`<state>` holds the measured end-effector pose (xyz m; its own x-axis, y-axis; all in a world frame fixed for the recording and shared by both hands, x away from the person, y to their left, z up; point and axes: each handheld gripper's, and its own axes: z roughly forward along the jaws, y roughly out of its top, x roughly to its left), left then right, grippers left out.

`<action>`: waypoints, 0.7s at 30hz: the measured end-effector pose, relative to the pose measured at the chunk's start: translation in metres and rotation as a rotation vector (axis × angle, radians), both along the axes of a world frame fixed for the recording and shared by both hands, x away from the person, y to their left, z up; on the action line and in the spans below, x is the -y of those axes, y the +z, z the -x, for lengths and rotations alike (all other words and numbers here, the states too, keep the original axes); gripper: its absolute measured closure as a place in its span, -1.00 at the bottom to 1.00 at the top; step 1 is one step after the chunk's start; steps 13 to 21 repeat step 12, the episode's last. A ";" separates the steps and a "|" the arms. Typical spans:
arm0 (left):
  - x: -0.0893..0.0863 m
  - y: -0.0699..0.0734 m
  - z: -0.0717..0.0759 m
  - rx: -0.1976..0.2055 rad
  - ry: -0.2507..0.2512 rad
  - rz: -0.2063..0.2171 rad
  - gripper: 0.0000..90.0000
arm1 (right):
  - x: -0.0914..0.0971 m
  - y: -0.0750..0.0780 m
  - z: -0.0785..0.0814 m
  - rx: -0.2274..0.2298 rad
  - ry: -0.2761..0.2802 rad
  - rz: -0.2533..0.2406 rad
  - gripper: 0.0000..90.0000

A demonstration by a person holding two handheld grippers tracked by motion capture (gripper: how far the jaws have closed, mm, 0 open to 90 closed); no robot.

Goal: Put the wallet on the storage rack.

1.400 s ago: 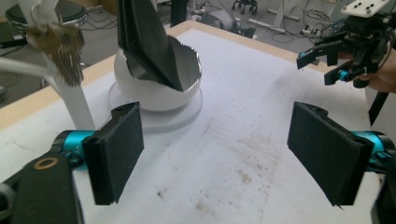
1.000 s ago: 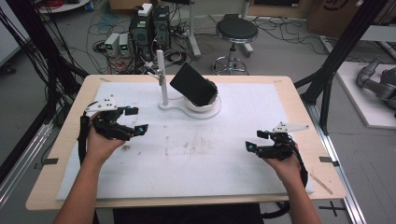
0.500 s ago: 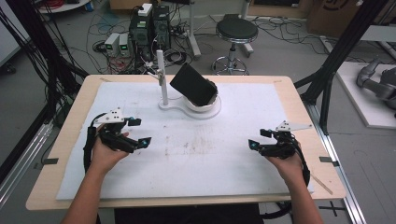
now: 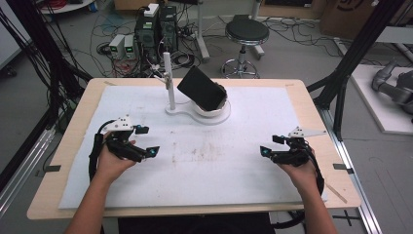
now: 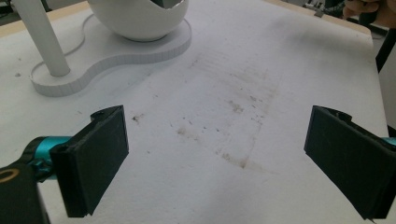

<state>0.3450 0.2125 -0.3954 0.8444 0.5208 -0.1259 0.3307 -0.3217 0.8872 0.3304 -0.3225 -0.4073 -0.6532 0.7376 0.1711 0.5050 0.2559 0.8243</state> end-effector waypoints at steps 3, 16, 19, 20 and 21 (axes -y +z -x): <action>0.000 0.000 0.000 0.000 -0.001 -0.005 -0.86 | 0.000 0.000 0.000 -0.002 -0.002 0.002 -0.53; -0.002 -0.003 -0.002 -0.018 0.012 -0.008 -0.86 | 0.000 -0.001 -0.001 -0.010 -0.004 0.004 -0.53; -0.002 -0.003 -0.002 -0.018 0.012 -0.008 -0.86 | 0.000 -0.001 -0.001 -0.010 -0.004 0.004 -0.53; -0.002 -0.003 -0.002 -0.018 0.012 -0.008 -0.86 | 0.000 -0.001 -0.001 -0.010 -0.004 0.004 -0.53; -0.002 -0.003 -0.002 -0.018 0.012 -0.008 -0.86 | 0.000 -0.001 -0.001 -0.010 -0.004 0.004 -0.53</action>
